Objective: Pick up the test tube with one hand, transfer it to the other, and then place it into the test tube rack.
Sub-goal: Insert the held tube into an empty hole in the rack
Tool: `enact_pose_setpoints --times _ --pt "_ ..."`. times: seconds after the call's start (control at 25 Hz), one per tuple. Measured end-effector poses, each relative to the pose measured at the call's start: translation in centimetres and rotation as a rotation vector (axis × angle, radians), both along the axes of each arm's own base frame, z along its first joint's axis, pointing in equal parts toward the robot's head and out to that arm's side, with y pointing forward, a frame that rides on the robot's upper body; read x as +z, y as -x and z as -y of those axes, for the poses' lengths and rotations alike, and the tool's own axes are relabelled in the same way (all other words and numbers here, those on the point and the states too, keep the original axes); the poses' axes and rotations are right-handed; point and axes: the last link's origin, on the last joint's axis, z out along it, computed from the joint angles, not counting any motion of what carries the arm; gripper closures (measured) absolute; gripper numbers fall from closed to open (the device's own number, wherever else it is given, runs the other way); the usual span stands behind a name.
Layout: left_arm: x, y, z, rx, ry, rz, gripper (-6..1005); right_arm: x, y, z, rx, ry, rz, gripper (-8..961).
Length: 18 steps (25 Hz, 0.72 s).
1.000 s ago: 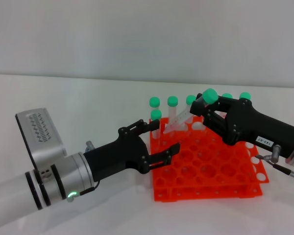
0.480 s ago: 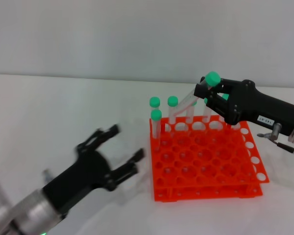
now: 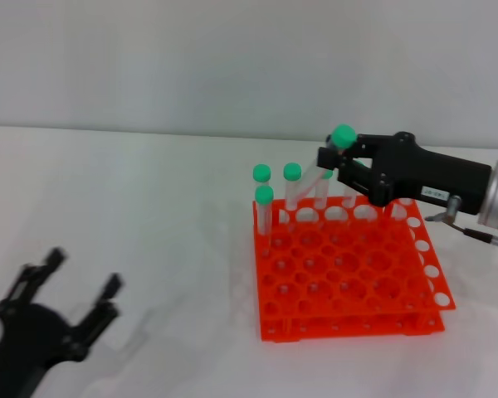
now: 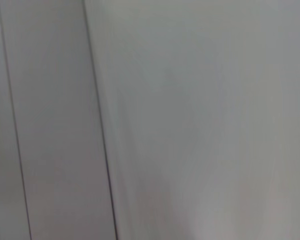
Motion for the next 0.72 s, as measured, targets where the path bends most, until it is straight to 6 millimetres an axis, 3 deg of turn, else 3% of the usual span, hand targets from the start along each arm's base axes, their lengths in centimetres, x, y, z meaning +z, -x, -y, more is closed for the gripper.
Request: enact_pose_setpoints --times 0.28,0.72 --pt "0.5 1.5 1.7 0.100 -0.073 -0.023 185 -1.0 1.7 -1.5 0.002 0.006 0.142 723" --pt "0.6 1.7 1.9 0.119 -0.080 -0.018 186 -2.2 2.2 -2.8 -0.005 -0.014 0.282 714"
